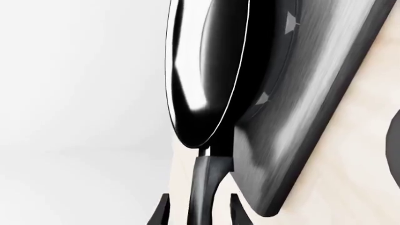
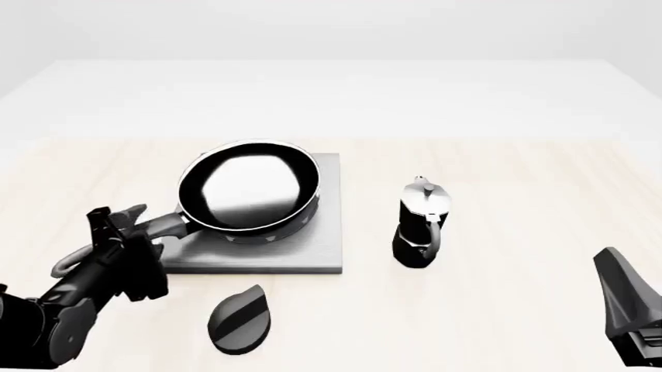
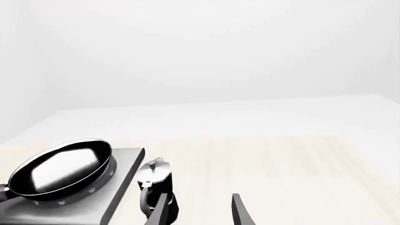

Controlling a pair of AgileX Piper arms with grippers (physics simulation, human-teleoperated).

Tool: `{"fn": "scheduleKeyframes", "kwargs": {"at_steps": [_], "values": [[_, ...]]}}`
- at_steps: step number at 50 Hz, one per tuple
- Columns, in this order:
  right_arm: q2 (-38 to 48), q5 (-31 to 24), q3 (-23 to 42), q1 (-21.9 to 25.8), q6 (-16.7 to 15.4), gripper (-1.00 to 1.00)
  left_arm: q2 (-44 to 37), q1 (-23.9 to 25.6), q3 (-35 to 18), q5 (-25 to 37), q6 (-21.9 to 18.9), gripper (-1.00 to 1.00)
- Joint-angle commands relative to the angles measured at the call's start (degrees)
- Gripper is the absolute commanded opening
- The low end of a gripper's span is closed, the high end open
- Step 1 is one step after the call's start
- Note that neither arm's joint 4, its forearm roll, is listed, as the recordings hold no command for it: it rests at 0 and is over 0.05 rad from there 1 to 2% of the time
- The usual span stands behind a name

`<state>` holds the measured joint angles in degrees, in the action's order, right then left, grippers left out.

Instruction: Turn on the stove and put the frying pan on it.

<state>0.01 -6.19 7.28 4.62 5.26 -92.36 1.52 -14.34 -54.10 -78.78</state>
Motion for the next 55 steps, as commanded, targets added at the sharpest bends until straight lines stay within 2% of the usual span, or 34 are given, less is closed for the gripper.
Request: {"fn": "scheduleKeyframes", "kwargs": {"at_steps": [1,19,37,50,55], "values": [[0.0,0.08,-0.12,-0.07,0.06,1.0,0.02,0.8,-0.51,0.52,-0.43,1.0],[0.0,0.34,-0.28,-0.28,0.12,1.0,-0.07,1.56,-0.18,-0.22,-0.63,1.0],[0.0,-0.04,0.3,-0.26,0.04,1.0,7.44,2.69,3.87,2.98,0.42,1.0],[0.0,-0.32,0.67,-0.22,-0.08,1.0,14.48,4.27,5.42,7.54,1.5,1.0],[0.0,-0.37,0.86,-0.07,-0.16,1.0,21.44,5.57,5.95,13.02,2.23,1.0]]}}
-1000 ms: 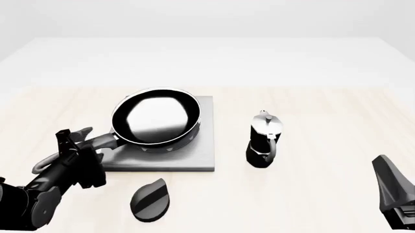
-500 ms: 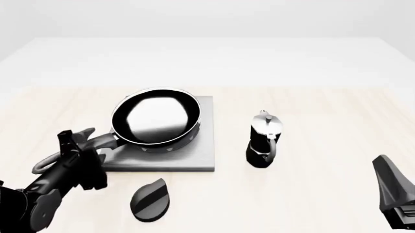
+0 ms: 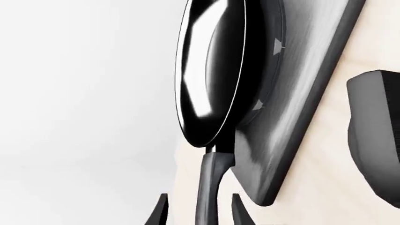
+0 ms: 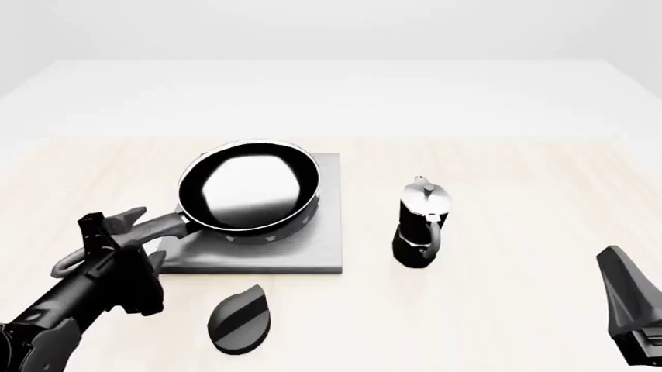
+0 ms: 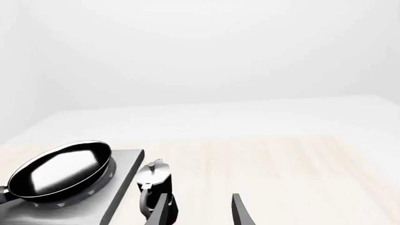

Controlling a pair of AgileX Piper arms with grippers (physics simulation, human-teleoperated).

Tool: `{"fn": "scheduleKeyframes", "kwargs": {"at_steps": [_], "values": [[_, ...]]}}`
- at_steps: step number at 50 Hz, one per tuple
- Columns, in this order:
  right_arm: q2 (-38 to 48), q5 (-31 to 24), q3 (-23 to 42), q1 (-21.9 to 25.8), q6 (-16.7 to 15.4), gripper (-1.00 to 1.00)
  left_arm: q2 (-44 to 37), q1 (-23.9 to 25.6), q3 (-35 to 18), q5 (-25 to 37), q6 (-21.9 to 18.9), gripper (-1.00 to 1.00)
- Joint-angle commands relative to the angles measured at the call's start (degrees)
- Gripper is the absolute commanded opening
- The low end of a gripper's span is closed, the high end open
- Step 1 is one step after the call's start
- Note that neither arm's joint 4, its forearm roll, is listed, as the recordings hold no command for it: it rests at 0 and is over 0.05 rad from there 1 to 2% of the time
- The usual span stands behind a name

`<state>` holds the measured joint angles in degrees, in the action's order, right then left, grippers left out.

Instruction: Turn on the stove and put the frying pan on it.

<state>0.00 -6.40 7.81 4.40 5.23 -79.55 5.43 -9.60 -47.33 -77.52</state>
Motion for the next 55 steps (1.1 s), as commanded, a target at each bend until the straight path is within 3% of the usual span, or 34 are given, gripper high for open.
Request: {"fn": "scheduleKeyframes", "kwargs": {"at_steps": [1,15,30,37,40,55], "values": [[0.0,-0.22,0.42,0.19,-0.1,1.0,9.91,1.77,1.03,7.49,1.3,1.0],[0.0,-0.82,1.25,0.71,-0.36,1.0,25.39,3.14,-3.09,22.21,4.76,1.0],[0.0,-0.68,1.14,0.91,-0.5,1.0,33.52,4.21,-6.31,30.36,8.06,1.0],[0.0,-0.8,1.39,1.09,-0.52,1.0,39.33,4.02,-10.47,37.98,13.35,1.0],[0.0,-0.85,1.52,1.2,-0.57,1.0,41.97,3.99,-12.81,42.43,17.44,1.0],[0.0,-1.38,2.74,0.96,-0.89,1.0,47.84,2.31,-19.86,52.92,30.48,1.0]]}}
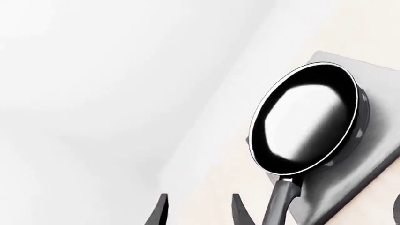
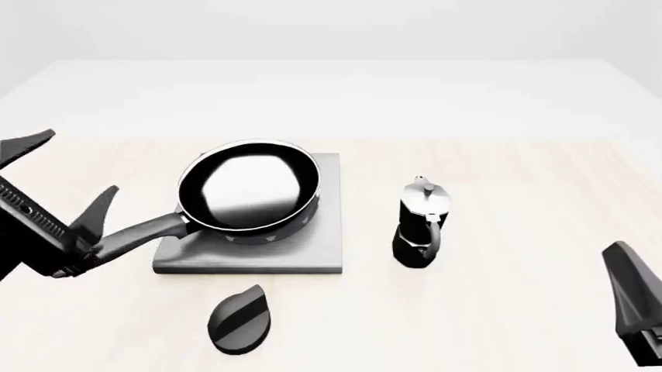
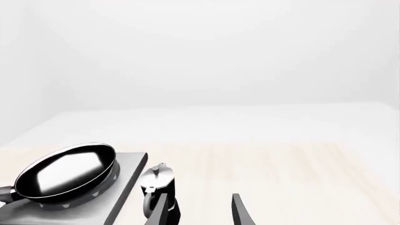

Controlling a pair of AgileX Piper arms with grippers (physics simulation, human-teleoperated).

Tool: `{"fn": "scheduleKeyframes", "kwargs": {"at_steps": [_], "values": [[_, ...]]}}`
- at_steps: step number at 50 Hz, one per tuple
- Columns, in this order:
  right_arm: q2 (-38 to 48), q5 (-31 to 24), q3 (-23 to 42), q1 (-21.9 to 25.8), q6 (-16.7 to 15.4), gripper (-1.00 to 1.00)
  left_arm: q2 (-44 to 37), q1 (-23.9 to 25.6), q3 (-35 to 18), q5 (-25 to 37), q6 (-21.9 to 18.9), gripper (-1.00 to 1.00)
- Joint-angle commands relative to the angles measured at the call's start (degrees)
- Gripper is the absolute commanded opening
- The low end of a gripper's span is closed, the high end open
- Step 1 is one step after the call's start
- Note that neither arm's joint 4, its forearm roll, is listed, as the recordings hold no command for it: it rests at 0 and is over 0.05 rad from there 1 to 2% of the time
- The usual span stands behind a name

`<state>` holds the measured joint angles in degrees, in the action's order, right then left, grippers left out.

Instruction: Turn on the stove and put the frying pan on it.

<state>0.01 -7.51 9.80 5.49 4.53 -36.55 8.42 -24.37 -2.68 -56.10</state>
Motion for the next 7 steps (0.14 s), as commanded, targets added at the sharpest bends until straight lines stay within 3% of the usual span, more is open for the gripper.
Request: {"fn": "scheduleKeyframes", "kwargs": {"at_steps": [1,7], "values": [[0.0,-0.41,1.03,-0.14,-0.3,1.0,5.68,-0.77,-5.04,8.48,9.28,1.0],[0.0,-1.03,2.13,-0.21,-0.4,1.0,7.91,-0.74,-7.58,11.95,14.11,1.0]]}}
